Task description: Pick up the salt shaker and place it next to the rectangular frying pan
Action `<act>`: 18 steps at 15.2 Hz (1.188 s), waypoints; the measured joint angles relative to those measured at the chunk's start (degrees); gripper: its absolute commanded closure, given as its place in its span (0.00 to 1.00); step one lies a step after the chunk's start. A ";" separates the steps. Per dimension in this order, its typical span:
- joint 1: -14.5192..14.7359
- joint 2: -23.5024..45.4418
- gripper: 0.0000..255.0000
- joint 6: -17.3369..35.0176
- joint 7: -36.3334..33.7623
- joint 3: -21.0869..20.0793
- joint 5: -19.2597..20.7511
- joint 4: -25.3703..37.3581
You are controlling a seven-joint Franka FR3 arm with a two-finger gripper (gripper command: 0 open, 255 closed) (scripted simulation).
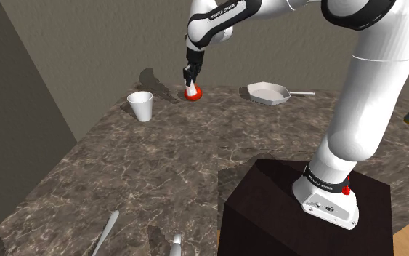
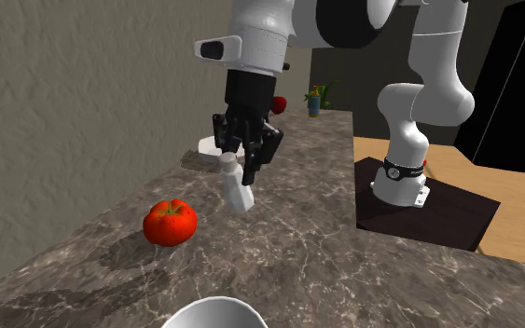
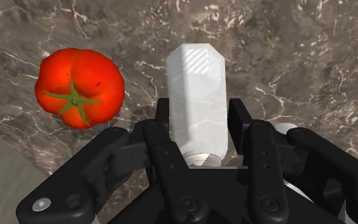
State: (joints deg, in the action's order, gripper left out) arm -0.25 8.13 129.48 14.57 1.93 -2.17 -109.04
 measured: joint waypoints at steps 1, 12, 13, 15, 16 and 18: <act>-0.01 -0.26 1.00 -0.72 -0.01 0.01 0.03 0.47; 0.07 -2.14 1.00 -8.52 -0.47 0.00 0.31 6.40; 0.02 -2.23 1.00 -9.13 -0.38 0.04 0.30 6.91; -0.53 -4.76 1.00 -8.84 0.68 0.48 0.13 4.04; -0.80 -6.20 1.00 -8.58 1.23 0.72 0.07 2.35; -1.60 -9.89 1.00 -7.96 2.88 1.49 -0.10 -2.02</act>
State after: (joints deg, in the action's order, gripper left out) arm -1.85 -1.76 121.51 17.45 3.41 -2.28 -111.06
